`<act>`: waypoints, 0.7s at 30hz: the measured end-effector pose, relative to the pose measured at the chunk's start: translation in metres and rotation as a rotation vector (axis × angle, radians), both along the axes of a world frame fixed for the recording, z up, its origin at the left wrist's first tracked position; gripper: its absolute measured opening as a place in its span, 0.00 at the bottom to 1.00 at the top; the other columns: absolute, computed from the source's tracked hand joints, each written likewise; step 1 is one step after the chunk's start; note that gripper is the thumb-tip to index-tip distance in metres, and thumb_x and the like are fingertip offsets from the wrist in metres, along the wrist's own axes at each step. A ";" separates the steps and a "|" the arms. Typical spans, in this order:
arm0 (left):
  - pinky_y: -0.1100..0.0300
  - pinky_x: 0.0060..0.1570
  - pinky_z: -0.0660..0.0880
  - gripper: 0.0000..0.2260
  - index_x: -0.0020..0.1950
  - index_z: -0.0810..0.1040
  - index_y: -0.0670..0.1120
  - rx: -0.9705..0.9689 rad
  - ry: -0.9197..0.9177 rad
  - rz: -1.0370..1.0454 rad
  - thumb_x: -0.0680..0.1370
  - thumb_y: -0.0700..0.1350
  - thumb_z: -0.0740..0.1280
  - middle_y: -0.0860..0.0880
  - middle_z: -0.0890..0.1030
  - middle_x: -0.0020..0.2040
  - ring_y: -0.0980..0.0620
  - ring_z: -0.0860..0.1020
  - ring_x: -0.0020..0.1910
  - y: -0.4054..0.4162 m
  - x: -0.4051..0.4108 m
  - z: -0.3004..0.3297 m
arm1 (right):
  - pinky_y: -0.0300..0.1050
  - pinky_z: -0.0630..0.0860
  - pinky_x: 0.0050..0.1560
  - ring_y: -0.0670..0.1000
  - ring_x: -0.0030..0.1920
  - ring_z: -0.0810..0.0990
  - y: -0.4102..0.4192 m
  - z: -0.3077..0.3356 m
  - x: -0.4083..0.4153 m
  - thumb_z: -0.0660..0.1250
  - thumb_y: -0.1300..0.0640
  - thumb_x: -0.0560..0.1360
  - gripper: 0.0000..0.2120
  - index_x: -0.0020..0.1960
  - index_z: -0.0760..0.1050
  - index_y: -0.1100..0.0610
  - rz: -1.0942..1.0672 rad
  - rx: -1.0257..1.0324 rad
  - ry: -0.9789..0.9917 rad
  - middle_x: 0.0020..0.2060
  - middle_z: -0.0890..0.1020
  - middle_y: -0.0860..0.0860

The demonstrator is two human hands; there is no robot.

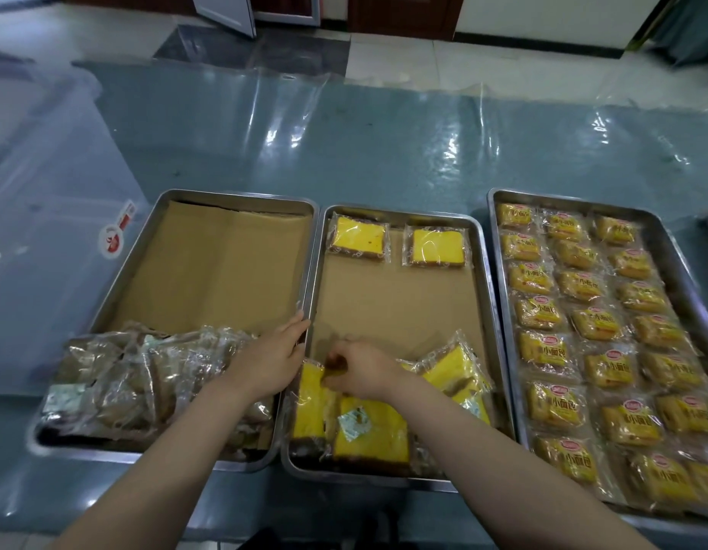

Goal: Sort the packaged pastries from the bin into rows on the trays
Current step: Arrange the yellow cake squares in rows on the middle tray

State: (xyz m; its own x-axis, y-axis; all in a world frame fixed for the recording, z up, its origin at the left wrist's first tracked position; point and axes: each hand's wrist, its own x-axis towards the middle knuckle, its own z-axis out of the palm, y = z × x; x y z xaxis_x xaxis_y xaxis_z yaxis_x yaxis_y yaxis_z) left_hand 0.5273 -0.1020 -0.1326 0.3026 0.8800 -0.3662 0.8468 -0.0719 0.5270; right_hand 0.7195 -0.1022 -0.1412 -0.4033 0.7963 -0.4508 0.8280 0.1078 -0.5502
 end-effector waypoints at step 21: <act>0.48 0.63 0.68 0.26 0.72 0.70 0.54 0.420 0.291 -0.195 0.74 0.41 0.69 0.52 0.72 0.70 0.47 0.70 0.68 -0.023 0.017 -0.012 | 0.50 0.74 0.48 0.57 0.54 0.77 -0.015 0.004 0.034 0.60 0.43 0.79 0.20 0.60 0.68 0.58 -0.272 0.111 -0.232 0.55 0.75 0.55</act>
